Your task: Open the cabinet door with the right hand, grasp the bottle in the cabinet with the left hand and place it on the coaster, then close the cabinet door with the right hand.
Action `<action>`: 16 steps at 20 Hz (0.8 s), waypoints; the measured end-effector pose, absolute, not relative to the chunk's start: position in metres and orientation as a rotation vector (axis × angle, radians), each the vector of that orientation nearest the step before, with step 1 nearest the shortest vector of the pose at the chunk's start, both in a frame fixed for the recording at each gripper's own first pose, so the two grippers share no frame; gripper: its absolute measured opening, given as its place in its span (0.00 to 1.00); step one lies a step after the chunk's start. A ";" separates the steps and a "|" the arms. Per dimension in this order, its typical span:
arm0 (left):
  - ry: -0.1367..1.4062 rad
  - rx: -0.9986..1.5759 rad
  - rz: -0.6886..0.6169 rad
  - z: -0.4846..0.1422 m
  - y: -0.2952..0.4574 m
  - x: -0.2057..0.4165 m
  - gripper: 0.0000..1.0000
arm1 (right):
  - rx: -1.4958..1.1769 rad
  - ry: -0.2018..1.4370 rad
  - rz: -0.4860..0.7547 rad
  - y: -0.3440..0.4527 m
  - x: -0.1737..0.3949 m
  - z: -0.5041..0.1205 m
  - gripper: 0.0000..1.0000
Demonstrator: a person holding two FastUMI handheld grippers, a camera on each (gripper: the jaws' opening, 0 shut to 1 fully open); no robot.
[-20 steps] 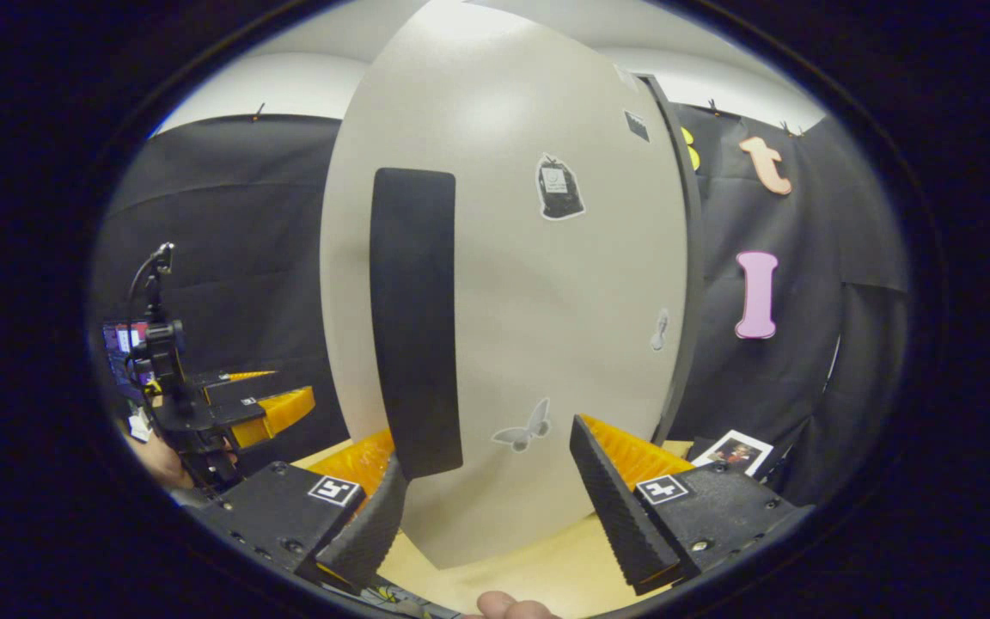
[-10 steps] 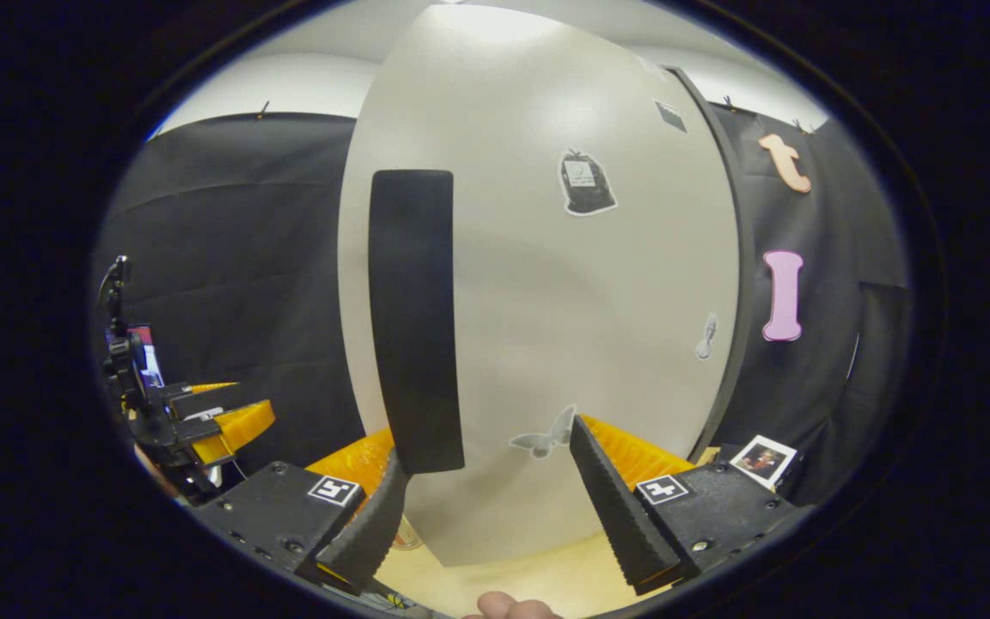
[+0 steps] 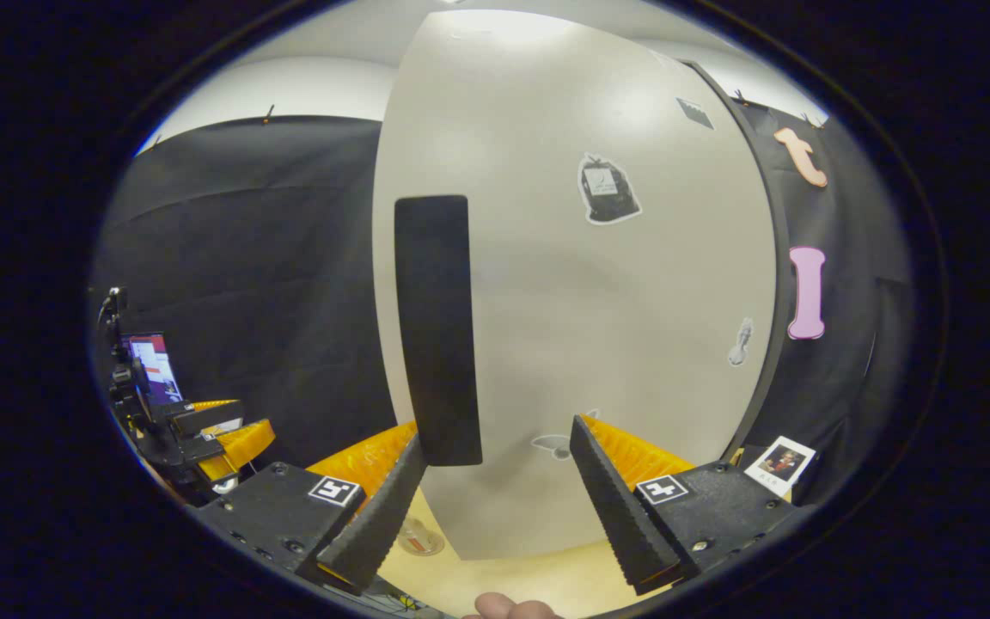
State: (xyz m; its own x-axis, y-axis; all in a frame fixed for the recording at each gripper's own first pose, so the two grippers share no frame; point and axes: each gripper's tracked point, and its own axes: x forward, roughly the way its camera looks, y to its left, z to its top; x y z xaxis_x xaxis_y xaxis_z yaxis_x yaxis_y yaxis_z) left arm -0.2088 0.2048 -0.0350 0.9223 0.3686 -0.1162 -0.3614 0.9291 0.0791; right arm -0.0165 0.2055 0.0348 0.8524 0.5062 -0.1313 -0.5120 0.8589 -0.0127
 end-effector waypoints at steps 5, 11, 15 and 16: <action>0.114 0.074 0.339 -0.030 0.192 -0.197 0.96 | -0.054 0.077 0.507 0.193 -0.023 0.045 1.00; 0.079 0.096 0.242 -0.020 0.157 -0.170 0.96 | 0.048 -0.004 0.330 0.141 -0.014 0.072 1.00; 0.038 0.084 0.155 0.001 0.131 -0.149 0.96 | 0.090 0.014 0.203 0.113 -0.011 0.062 1.00; 0.025 0.074 0.121 0.006 0.123 -0.141 0.96 | 0.103 0.018 0.162 0.106 -0.011 0.058 1.00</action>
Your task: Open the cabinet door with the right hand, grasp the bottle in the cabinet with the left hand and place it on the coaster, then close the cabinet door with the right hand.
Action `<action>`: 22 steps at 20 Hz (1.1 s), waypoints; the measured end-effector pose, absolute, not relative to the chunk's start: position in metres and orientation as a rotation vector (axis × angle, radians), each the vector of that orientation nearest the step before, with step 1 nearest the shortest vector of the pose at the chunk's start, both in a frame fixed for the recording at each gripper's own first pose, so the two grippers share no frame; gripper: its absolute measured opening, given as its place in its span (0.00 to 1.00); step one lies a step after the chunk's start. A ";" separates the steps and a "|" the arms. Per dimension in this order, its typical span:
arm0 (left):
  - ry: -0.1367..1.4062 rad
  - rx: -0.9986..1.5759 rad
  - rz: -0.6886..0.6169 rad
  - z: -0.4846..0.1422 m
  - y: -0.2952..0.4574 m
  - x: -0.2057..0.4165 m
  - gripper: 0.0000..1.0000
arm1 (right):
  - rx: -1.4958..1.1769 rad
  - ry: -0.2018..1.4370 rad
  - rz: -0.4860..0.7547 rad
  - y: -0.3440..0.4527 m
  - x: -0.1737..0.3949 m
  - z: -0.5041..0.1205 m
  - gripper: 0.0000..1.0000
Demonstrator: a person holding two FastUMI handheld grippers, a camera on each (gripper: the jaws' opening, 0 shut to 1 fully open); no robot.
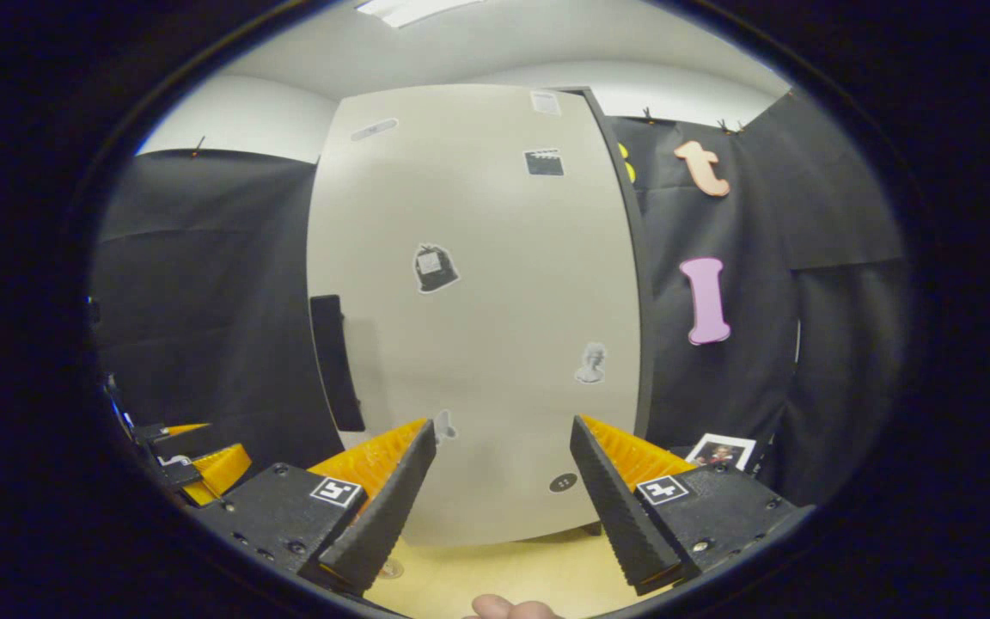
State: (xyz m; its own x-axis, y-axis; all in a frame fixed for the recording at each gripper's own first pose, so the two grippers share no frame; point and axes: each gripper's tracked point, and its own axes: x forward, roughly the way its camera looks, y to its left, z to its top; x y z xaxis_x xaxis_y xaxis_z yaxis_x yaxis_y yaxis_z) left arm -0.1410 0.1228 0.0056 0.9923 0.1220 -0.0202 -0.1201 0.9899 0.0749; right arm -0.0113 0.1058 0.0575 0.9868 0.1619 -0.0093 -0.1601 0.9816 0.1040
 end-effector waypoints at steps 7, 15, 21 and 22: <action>-0.033 0.016 -0.139 0.027 0.059 -0.113 0.96 | 0.214 0.062 -0.108 0.069 -0.023 0.029 1.00; 0.023 -0.027 -0.186 0.019 0.020 -0.082 0.96 | 0.217 0.090 -0.123 0.060 -0.023 0.019 0.99; 0.083 0.000 -0.075 -0.006 0.018 -0.069 0.95 | 0.165 0.080 -0.052 0.065 -0.014 0.028 0.99; 0.090 0.010 -0.057 -0.009 0.018 -0.065 0.95 | 0.164 0.073 -0.046 0.063 -0.012 0.029 0.94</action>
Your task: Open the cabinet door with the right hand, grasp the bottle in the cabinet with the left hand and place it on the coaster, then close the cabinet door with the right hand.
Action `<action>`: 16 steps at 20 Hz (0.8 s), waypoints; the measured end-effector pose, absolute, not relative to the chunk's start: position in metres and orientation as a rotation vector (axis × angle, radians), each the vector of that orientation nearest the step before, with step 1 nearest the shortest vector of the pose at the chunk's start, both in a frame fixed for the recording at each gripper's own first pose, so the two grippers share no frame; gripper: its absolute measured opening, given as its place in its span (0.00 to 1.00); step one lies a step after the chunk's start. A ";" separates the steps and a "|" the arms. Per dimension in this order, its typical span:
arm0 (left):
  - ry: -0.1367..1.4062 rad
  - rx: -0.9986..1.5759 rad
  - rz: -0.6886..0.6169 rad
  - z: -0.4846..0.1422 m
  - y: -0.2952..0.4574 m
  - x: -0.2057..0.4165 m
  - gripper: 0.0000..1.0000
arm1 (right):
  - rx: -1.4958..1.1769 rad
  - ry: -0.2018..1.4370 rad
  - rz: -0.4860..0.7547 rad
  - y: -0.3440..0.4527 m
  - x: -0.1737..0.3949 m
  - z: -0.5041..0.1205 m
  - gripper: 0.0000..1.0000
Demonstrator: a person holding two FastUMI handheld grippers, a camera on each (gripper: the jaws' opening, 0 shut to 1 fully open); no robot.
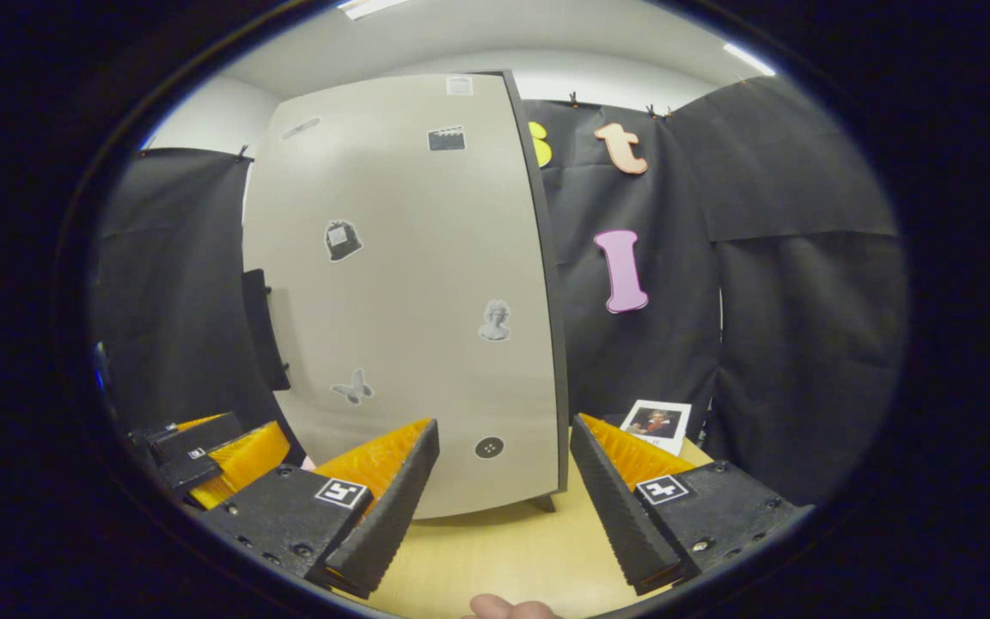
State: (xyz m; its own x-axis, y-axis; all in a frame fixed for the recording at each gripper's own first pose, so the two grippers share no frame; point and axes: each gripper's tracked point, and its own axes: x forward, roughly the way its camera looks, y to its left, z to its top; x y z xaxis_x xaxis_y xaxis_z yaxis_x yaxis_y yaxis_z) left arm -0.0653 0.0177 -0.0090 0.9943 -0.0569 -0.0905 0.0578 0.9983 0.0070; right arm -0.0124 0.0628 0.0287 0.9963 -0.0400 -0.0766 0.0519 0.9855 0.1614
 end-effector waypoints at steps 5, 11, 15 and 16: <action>0.019 -0.023 -0.082 0.011 0.000 -0.062 0.95 | 0.181 0.054 -0.085 0.039 0.003 0.029 0.99; -0.076 0.065 -0.110 0.030 -0.020 -0.065 0.95 | 0.145 0.043 -0.060 0.042 0.010 0.031 0.94; -0.075 0.063 -0.094 0.028 -0.017 -0.063 0.95 | 0.134 0.034 -0.062 0.039 0.010 0.034 0.94; -0.076 0.063 -0.090 0.029 -0.016 -0.062 0.95 | 0.133 0.032 -0.062 0.038 0.010 0.034 0.94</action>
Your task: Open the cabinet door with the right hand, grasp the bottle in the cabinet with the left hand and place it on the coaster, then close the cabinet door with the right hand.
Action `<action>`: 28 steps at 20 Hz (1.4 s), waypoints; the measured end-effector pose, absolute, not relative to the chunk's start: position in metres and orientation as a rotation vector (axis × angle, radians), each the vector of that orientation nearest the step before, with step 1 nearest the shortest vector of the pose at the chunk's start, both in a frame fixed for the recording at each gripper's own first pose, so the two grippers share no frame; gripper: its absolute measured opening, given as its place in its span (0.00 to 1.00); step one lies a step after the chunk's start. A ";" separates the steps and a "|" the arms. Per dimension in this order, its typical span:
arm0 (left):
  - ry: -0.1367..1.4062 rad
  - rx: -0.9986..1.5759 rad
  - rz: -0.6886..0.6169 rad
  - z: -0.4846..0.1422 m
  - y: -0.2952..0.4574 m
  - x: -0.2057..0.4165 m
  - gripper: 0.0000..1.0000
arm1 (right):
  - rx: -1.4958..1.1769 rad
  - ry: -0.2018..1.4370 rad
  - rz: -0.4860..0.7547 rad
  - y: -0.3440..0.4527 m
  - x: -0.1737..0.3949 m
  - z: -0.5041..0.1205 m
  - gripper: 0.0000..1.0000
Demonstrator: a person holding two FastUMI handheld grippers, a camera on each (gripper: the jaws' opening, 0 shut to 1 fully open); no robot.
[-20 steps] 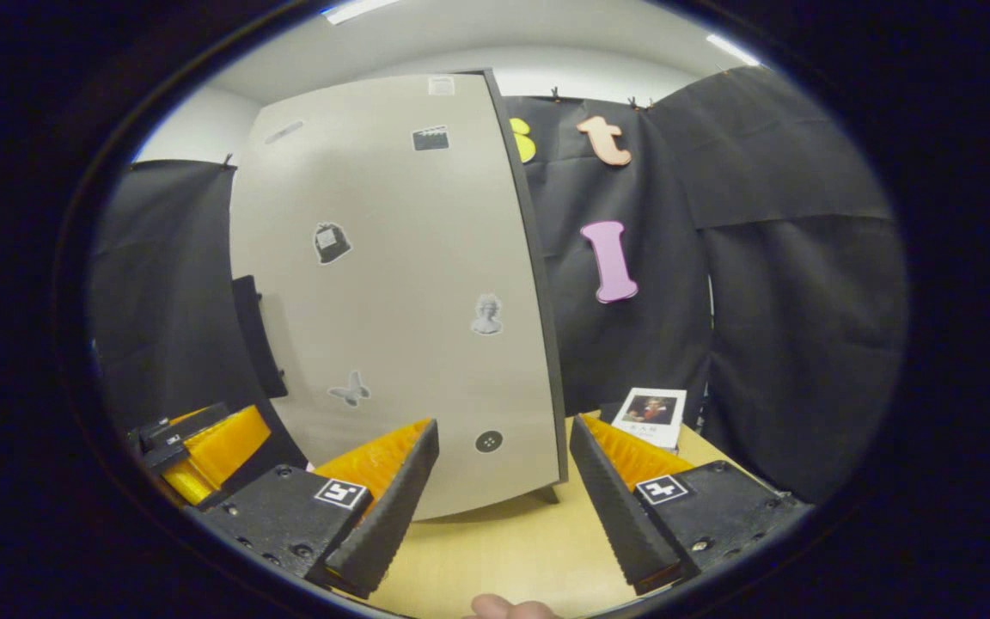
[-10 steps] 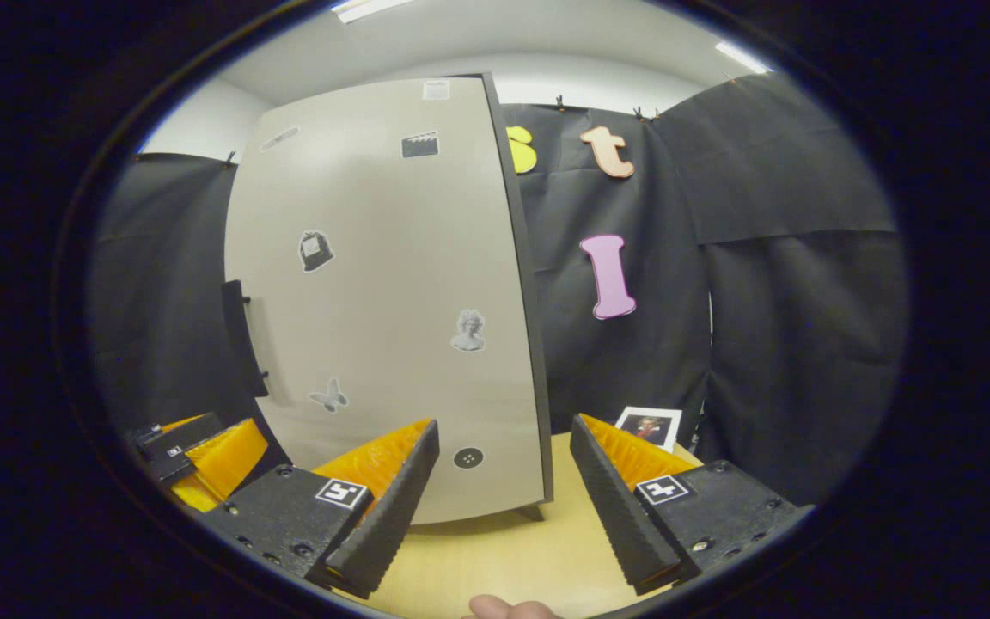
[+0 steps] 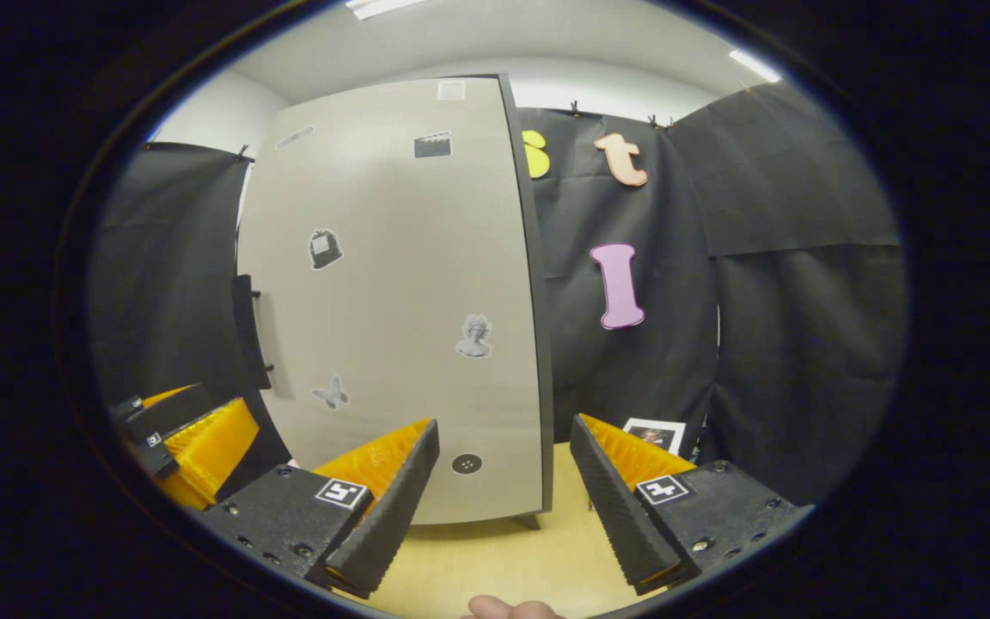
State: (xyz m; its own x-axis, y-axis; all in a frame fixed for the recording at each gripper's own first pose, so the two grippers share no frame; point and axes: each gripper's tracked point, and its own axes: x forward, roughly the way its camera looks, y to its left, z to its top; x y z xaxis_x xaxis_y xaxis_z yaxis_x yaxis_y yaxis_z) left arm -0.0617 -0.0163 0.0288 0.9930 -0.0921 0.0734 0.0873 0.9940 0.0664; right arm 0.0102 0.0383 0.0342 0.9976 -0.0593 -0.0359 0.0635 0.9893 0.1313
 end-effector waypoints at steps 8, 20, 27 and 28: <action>-0.058 0.059 -0.069 0.025 -0.008 -0.060 0.95 | 0.108 0.017 -0.078 0.035 0.003 0.033 0.94; -0.042 0.050 -0.027 0.023 0.010 -0.067 0.95 | 0.094 0.008 -0.094 0.032 -0.001 0.034 0.94; -0.044 0.052 -0.023 0.024 0.011 -0.069 0.95 | 0.083 0.021 -0.092 0.031 -0.001 0.029 0.99; -0.046 0.049 -0.023 0.024 0.011 -0.069 0.95 | 0.083 0.019 -0.092 0.031 -0.002 0.031 0.99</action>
